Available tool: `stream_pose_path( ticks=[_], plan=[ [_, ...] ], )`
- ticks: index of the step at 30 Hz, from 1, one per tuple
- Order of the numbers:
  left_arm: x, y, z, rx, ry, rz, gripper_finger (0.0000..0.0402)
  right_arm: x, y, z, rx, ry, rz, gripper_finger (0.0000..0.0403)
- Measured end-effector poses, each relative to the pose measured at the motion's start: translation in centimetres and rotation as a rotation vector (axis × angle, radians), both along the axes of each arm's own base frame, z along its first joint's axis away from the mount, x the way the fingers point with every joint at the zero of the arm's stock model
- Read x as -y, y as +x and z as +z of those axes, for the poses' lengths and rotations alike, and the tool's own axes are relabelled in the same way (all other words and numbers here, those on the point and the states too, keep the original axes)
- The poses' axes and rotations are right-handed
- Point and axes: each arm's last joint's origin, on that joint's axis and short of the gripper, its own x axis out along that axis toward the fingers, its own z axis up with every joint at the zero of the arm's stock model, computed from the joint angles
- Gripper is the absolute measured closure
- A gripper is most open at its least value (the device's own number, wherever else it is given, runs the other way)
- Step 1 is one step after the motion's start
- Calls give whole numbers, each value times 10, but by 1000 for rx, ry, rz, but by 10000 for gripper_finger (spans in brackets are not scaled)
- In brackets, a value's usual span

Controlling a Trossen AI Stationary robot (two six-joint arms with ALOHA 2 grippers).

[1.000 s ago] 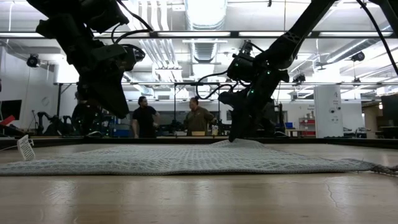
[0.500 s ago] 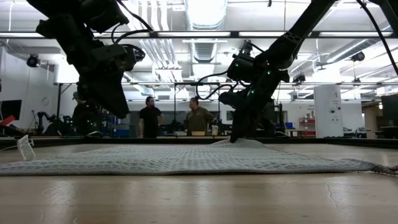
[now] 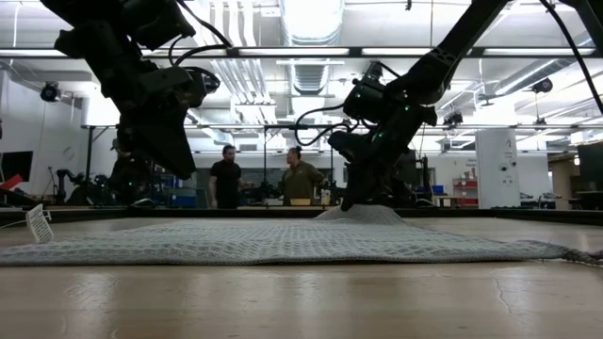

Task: Fold microfiber towels
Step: Fold the microfiber cloth on the table

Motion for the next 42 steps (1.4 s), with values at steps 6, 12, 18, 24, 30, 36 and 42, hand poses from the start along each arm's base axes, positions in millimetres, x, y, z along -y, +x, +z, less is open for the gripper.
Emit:
stream_pose_path(
  ticks=[6, 12, 18, 24, 30, 36, 42],
  plan=[
    [0, 0, 0, 0, 0, 0, 264, 0, 0, 0, 1, -1, -1, 394],
    [0, 0, 0, 0, 0, 0, 264, 0, 0, 0, 0, -1, 1, 394],
    [0, 0, 0, 0, 0, 0, 264, -1, -1, 0, -9, 1, 4, 394],
    [0, 0, 0, 0, 0, 0, 264, -1, -1, 0, -12, -24, 39, 394],
    [0, 0, 0, 0, 0, 0, 264, -1, -1, -1, -17, -69, 96, 394],
    [0, 0, 0, 0, 0, 0, 264, -1, -1, 0, -19, -89, 123, 394],
    [-2, 0, 0, 4, 56, 42, 264, -1, -1, 0, -20, -96, 125, 394]
  ],
)
